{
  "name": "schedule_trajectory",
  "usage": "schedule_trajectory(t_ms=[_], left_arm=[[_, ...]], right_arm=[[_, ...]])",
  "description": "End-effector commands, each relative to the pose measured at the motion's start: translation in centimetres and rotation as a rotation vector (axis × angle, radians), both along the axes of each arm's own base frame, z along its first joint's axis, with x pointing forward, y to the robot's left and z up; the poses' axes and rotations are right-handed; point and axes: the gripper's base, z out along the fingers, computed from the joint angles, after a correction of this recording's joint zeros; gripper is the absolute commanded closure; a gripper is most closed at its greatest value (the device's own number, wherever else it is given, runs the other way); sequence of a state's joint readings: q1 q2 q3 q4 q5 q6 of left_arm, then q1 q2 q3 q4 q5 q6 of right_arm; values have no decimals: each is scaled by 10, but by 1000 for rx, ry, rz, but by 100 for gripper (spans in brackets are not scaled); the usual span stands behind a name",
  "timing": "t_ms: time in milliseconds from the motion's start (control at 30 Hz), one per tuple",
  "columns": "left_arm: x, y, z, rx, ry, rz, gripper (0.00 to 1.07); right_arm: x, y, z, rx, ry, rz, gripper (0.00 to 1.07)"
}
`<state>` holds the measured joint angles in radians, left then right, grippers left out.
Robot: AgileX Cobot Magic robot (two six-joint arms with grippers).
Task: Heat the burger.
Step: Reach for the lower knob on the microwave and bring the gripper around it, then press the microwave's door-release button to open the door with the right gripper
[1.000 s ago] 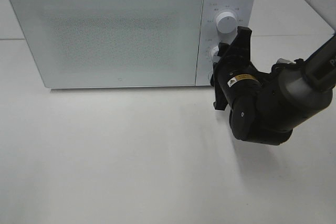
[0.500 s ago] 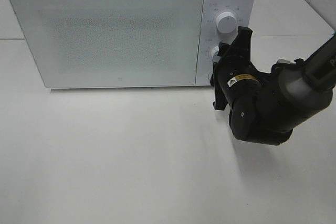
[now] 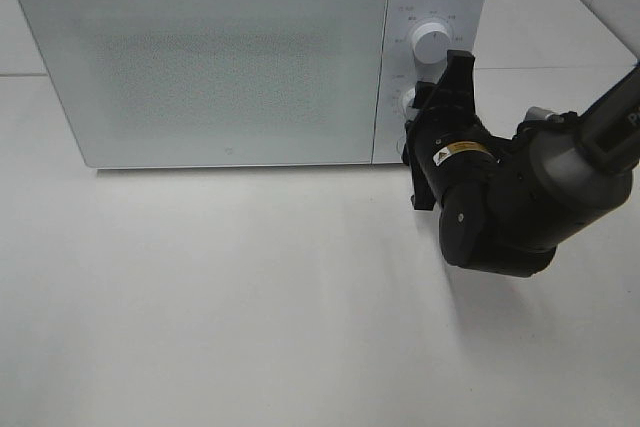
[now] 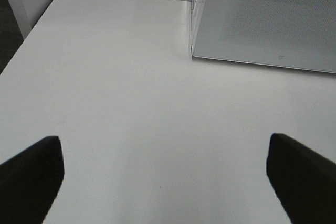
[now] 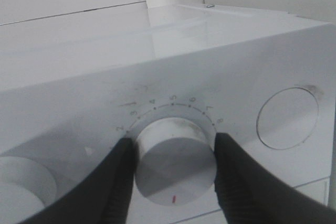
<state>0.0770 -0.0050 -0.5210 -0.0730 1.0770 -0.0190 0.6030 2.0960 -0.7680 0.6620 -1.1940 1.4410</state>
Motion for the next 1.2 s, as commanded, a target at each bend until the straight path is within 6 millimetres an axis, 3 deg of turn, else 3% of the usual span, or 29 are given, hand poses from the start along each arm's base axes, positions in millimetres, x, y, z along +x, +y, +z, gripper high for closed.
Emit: schedule_trajectory(t_ms=[33, 333, 400, 433, 500, 533, 700, 967, 1200], left_arm=[[-2, -1, -1, -5, -25, -2, 9], [-2, -1, -1, -5, -25, -2, 9], [-2, -1, -1, -5, -25, -2, 9], [-2, -1, -1, -5, -25, -2, 9], [-2, -1, -1, -5, -25, -2, 9], [-2, -1, -1, -5, -25, -2, 9], [-2, -1, -1, -5, -25, -2, 9], [-2, -1, -1, -5, -25, -2, 9], [-2, -1, -1, -5, -25, -2, 9]], right_arm=[[6, 15, 29, -45, -255, 77, 92], [6, 8, 27, -59, -225, 9, 72], [6, 7, 27, -98, -221, -2, 61], [6, 7, 27, -98, -221, -2, 61], [5, 4, 25, -97, -207, -25, 46], [5, 4, 25, -97, -207, -25, 46], [-4, -2, 12, -115, -107, -23, 25], [-14, 2, 3, -184, -65, 108, 23], [-24, 3, 9, -238, -46, 203, 23]])
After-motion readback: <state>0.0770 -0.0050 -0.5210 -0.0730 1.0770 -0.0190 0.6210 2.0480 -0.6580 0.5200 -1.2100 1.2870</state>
